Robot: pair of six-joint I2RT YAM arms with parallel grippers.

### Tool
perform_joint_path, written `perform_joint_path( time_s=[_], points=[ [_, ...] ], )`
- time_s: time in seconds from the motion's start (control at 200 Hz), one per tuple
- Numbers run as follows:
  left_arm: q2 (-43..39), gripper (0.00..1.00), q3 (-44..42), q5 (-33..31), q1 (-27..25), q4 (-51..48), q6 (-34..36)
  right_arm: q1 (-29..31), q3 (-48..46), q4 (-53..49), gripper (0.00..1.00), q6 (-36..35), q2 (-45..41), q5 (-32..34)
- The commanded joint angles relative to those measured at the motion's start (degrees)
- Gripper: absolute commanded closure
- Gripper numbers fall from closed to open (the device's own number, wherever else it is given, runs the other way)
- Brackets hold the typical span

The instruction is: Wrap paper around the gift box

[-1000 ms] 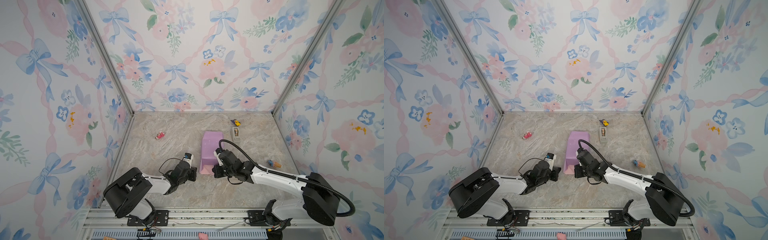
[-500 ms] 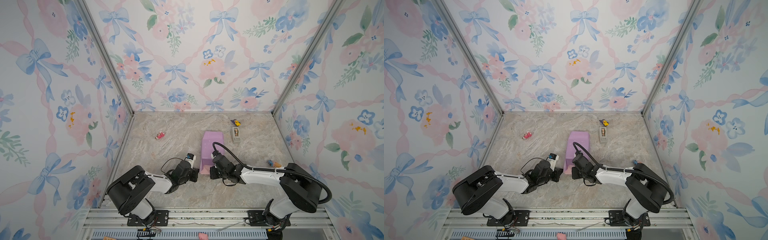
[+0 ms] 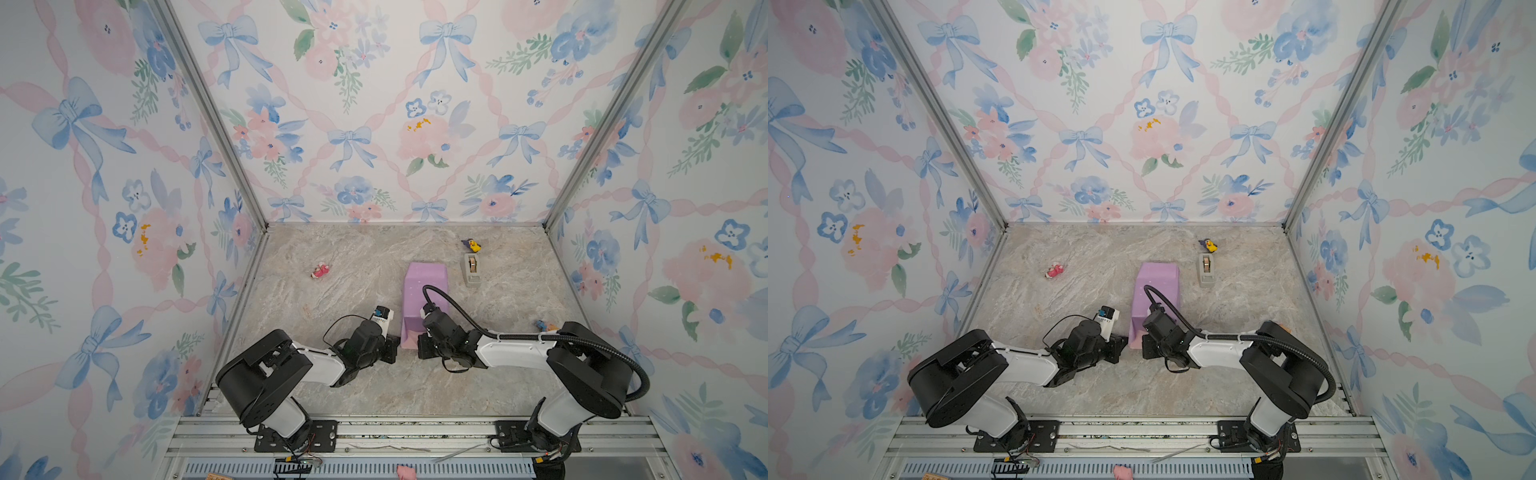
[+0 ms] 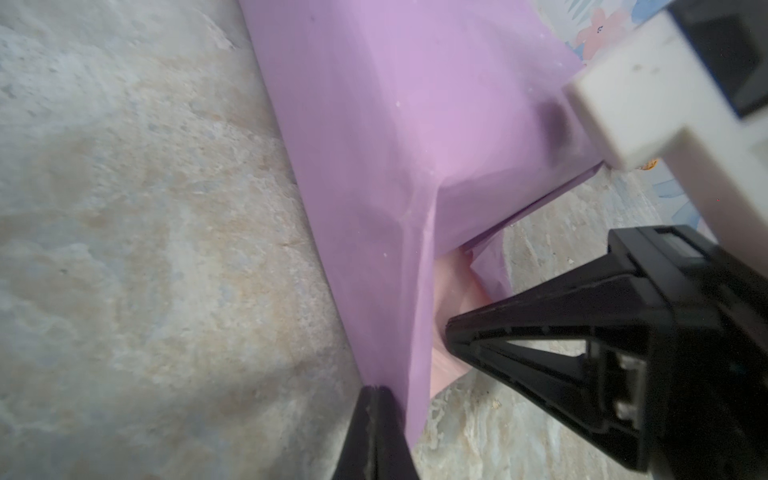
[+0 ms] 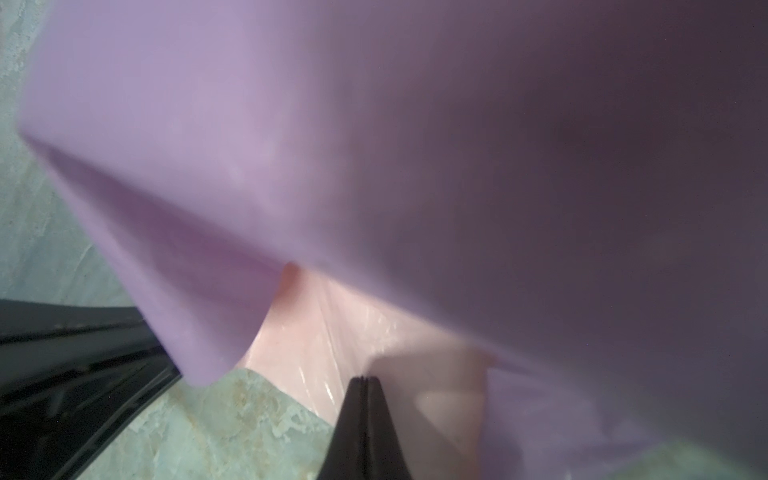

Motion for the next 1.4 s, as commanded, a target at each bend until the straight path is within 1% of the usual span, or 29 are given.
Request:
perform_joint_path(
  time_s=[0.0,0.08,0.165,0.315,0.61,0.81,0.845,0.935,0.985,1.03,1.075,1.095,1.2,1.325,1.395],
  points=[
    [1.41,0.97,0.66,-0.72,0.50,1.16,0.61,0.78,-1.38,-1.59,1.00,0.31,1.57,0.41],
    [2.04,0.97,1.35,0.98,0.59,1.59,0.95,0.83,-1.25,-1.79,1.00,0.09,1.55,0.45],
    [2.54,0.97,2.03,3.56,0.51,3.52,1.01,0.82,-1.09,-1.87,1.00,-0.07,1.49,0.32],
    [2.41,0.98,2.41,6.20,0.59,7.27,1.41,0.85,-1.16,-1.71,1.00,0.03,1.52,0.33],
    [6.52,0.99,4.34,7.27,0.59,10.75,2.10,0.86,-1.26,-2.51,1.00,-0.44,-0.15,0.73],
    [6.79,0.99,5.17,5.74,0.76,11.40,2.73,0.86,-1.34,-2.65,1.00,-0.67,-1.94,0.71],
    [6.92,0.98,5.17,5.31,0.85,11.40,2.98,0.94,-1.42,-2.74,0.98,-0.67,-2.62,0.67],
    [7.52,0.98,5.06,4.61,0.85,11.48,3.37,0.94,-1.42,-3.74,0.87,-1.06,-5.28,1.09],
    [8.06,0.98,5.03,4.21,0.87,11.56,3.62,0.95,-1.41,-4.72,0.80,-1.54,-7.52,1.64],
    [8.44,0.98,5.06,4.08,0.85,11.60,3.93,1.00,-1.42,-5.93,0.75,-1.60,-10.15,2.40],
    [8.72,0.98,5.16,3.96,0.86,11.60,4.13,0.92,-1.21,-7.61,0.72,-1.66,-12.81,3.29],
    [8.83,0.98,5.23,3.99,0.85,11.67,4.16,0.92,-1.04,-8.42,0.71,-3.43,-13.93,3.68],
    [8.29,0.98,5.21,4.59,0.85,11.71,4.54,-0.32,0.51,-13.16,0.65,-4.77,-18.74,4.50],
    [5.74,0.98,4.55,4.93,0.93,11.75,4.86,-4.45,4.06,-19.90,0.61,-4.85,-19.70,2.67],
    [4.45,0.97,3.80,4.35,0.94,11.75,4.92,-6.68,6.20,-23.08,0.56,-4.93,-19.48,2.48]
  ],
)
